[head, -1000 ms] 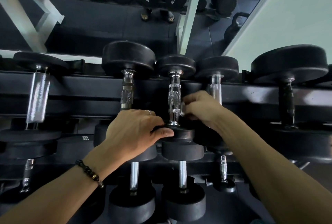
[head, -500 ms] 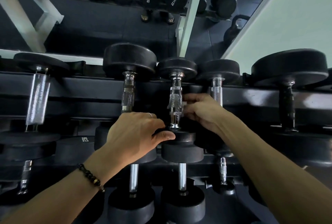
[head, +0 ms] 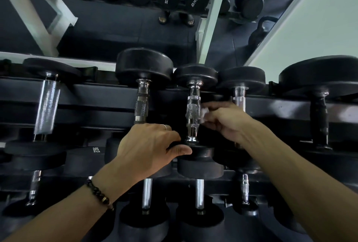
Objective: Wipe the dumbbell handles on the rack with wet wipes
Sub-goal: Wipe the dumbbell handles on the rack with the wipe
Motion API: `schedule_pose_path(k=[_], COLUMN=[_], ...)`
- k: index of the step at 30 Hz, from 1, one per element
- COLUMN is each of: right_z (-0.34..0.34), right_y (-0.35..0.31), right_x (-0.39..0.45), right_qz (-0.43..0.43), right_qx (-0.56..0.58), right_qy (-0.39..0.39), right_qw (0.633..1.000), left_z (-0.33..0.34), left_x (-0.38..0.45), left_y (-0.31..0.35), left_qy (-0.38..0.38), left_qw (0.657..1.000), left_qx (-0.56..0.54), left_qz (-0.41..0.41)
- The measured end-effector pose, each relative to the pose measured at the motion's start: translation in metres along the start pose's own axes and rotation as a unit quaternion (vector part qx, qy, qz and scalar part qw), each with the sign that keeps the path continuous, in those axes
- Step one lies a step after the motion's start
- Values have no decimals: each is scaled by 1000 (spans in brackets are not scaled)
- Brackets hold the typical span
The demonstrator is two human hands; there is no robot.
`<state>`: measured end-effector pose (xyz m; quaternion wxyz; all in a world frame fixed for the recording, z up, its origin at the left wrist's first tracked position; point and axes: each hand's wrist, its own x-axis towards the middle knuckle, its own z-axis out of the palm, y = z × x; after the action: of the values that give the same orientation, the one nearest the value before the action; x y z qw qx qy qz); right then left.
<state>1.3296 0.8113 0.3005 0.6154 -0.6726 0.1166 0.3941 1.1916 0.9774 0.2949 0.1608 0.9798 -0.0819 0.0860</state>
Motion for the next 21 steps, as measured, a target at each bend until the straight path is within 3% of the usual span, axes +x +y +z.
schedule_pose_path(k=[4, 7, 9, 12, 15, 19, 21], right_z=[14, 7, 1, 7, 14, 0, -2], right_y=[-19, -1, 5, -11, -11, 14, 9], right_x=[20, 1, -6, 14, 24, 2, 4], right_qz=[-56, -4, 28, -24, -35, 61, 48], right_qx=[95, -19, -80, 13, 82, -112, -153], right_qy=[43, -36, -48, 24, 19, -62, -54], right_qw=[993, 999, 995, 999, 996, 990, 986], left_z=[-1, -1, -1, -3, -4, -5, -7], left_x=[1, -1, -1, 0, 0, 0, 1], left_y=[0, -1, -1, 0, 1, 2, 3], left_qy=[-14, -15, -9, -6, -10, -12, -14], left_qw=[1000, 1000, 1000, 1000, 1000, 1000, 1000], left_qx=[-13, -10, -2, -1, -8, -15, -17], left_qz=[0, 3, 2, 0, -2, -8, -7])
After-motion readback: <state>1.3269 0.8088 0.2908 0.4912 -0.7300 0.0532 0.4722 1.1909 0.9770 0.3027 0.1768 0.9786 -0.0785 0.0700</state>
